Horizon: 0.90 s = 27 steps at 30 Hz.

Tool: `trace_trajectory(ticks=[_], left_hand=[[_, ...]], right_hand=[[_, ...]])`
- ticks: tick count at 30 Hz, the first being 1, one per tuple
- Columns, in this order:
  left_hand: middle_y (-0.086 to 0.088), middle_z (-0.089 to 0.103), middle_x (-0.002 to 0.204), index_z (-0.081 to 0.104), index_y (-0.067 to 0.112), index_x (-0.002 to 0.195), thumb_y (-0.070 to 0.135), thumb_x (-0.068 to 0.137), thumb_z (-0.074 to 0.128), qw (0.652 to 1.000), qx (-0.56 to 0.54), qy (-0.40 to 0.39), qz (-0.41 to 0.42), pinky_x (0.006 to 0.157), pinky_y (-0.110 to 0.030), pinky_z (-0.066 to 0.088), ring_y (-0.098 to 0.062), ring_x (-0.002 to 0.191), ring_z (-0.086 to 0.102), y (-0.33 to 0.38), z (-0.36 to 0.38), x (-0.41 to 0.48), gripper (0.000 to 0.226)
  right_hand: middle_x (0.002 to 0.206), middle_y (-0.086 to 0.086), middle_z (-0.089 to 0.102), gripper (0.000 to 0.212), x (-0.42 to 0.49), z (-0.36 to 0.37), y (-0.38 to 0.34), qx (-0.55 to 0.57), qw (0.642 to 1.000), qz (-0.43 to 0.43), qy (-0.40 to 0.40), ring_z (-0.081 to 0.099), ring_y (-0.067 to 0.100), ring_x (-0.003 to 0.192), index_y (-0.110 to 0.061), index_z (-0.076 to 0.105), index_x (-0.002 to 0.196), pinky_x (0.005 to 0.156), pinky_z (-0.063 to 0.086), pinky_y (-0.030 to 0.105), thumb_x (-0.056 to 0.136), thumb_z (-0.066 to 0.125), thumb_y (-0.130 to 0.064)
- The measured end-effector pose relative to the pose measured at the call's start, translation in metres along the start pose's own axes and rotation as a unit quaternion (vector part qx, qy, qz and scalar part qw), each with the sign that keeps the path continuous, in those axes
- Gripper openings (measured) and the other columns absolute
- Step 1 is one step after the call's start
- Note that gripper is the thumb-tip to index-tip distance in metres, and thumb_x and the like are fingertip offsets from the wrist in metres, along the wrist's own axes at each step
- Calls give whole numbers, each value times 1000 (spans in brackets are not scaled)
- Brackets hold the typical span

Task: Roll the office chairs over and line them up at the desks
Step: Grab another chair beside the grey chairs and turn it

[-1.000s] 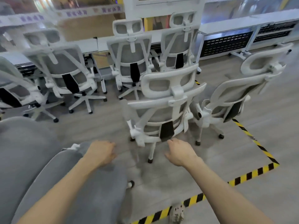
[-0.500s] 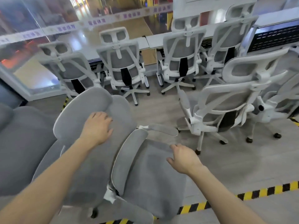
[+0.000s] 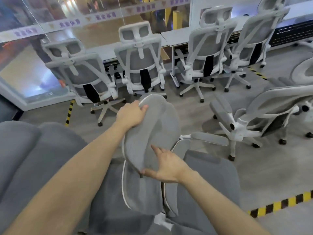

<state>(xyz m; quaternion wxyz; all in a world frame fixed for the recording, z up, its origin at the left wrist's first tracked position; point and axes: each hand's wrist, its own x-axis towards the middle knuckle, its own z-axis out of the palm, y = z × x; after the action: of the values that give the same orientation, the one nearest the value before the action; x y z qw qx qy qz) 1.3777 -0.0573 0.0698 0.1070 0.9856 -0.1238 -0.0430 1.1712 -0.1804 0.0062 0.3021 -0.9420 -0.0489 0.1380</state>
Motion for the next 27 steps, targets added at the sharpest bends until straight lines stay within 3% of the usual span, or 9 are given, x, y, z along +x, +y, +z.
trace_trajectory(ticks=[3, 5, 10, 14, 19, 21, 23, 25, 27], left_hand=[[-22, 68, 133, 60, 11, 130, 62, 112, 36, 1000, 7, 19, -9, 88, -48, 44, -48, 125, 63, 2, 6, 12, 59], [-19, 69, 132, 62, 13, 132, 62, 112, 38, 999, 6, 26, -23, 83, -44, 41, -46, 123, 65, 4, 6, 18, 58], [-15, 71, 126, 64, 16, 130, 68, 108, 43, 996, -36, 42, -68, 81, -44, 44, -43, 116, 68, -24, 4, 23, 60], [-15, 72, 125, 65, 14, 127, 68, 107, 44, 991, -53, 55, -105, 79, -43, 46, -42, 113, 69, -42, -1, 25, 61], [-16, 70, 136, 60, 13, 140, 63, 109, 47, 979, -106, 55, -163, 87, -46, 48, -43, 123, 67, -46, -5, 31, 60], [-16, 69, 138, 54, 16, 146, 57, 110, 46, 973, -125, 65, -183, 88, -45, 46, -43, 125, 66, -48, -6, 31, 54], [-14, 70, 130, 41, 26, 158, 50, 111, 45, 966, -150, 74, -199, 88, -45, 48, -42, 119, 68, -51, -7, 32, 52], [-10, 72, 112, 13, 42, 172, 41, 111, 42, 960, -176, 71, -205, 83, -45, 53, -37, 100, 71, -54, -11, 32, 67], [-10, 71, 89, -5, 54, 171, 32, 109, 38, 963, -183, 52, -190, 67, -40, 49, -31, 75, 66, -57, -14, 31, 78]], right_hand=[[174, 9, 38, 122, -13, 9, -3, 51, 999, 4, 12, 41, 29, 157, -22, 9, 176, 128, 35, 42, 86, 54, -92], [171, 6, 43, 126, -8, 19, -22, 70, 997, 3, 42, 46, 27, 153, -23, 8, 175, 125, 40, 42, 83, 59, -93], [140, 22, 64, 96, 26, 37, -52, 35, 996, -8, 75, 64, 44, 123, -12, 9, 174, 98, 52, 48, 106, 64, -50], [132, 21, 69, 89, 45, 42, -42, 53, 996, -42, 62, 66, 46, 115, -18, 14, 174, 90, 53, 47, 104, 62, -44], [137, 11, 71, 75, 56, 32, -25, 59, 992, -84, 75, 65, 36, 119, -24, 27, 172, 95, 52, 39, 106, 60, -38], [126, 9, 74, 54, 57, 20, -19, 68, 989, -99, 82, 67, 35, 112, -20, 48, 159, 86, 45, 33, 107, 62, -31], [103, 3, 73, 26, 58, 10, -13, 76, 986, -119, 88, 66, 33, 93, -23, 61, 132, 78, 46, 35, 106, 63, -27], [83, -12, 62, 8, 59, 1, -5, 65, 986, -114, 99, 58, 24, 78, -29, 59, 111, 73, 47, 39, 106, 65, -29], [72, -17, 49, 22, 61, -7, 4, 51, 988, -90, 113, 49, 18, 73, -35, 49, 98, 70, 39, 36, 107, 68, -35]])
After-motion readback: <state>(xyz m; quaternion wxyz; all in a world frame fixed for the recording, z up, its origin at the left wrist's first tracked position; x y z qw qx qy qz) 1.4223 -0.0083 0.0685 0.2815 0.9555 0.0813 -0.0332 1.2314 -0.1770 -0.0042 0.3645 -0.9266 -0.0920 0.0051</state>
